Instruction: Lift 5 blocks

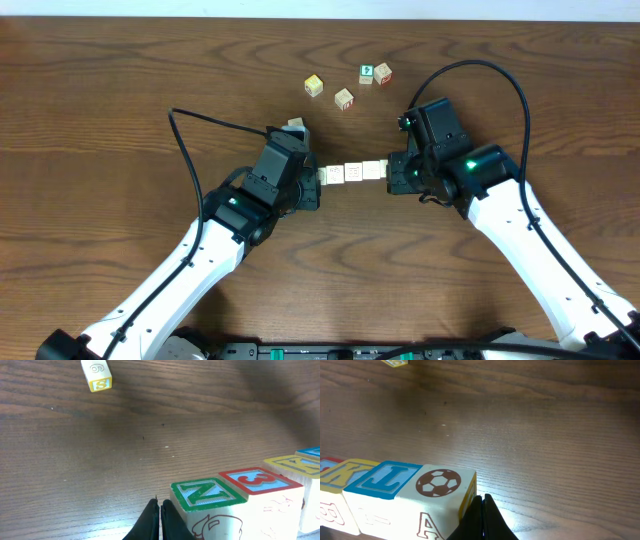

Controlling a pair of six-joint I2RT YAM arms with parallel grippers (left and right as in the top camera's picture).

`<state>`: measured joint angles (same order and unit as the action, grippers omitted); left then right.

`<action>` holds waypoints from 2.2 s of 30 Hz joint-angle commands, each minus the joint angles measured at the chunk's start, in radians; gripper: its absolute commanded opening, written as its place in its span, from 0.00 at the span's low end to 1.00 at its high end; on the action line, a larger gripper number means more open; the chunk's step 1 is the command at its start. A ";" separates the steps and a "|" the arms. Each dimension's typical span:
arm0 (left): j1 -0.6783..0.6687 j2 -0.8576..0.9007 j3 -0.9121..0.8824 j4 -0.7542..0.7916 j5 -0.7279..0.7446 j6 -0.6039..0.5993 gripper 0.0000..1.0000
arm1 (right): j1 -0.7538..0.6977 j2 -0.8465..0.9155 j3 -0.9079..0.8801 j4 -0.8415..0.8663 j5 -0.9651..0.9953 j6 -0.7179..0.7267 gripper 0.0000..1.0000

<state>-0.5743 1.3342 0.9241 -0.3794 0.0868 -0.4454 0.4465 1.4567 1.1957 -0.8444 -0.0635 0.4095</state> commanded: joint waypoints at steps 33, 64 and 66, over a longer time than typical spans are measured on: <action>-0.078 0.007 0.063 0.037 0.240 -0.001 0.07 | 0.125 0.034 0.029 0.040 -0.281 0.013 0.01; -0.080 0.112 0.063 0.026 0.214 -0.002 0.07 | 0.125 0.159 0.029 0.038 -0.233 0.012 0.01; -0.080 0.113 0.063 0.026 0.213 -0.002 0.07 | 0.125 0.159 0.029 0.041 -0.233 0.012 0.01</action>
<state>-0.5793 1.4555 0.9241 -0.4114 0.0788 -0.4515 0.4873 1.5986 1.1957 -0.8402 0.0002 0.4171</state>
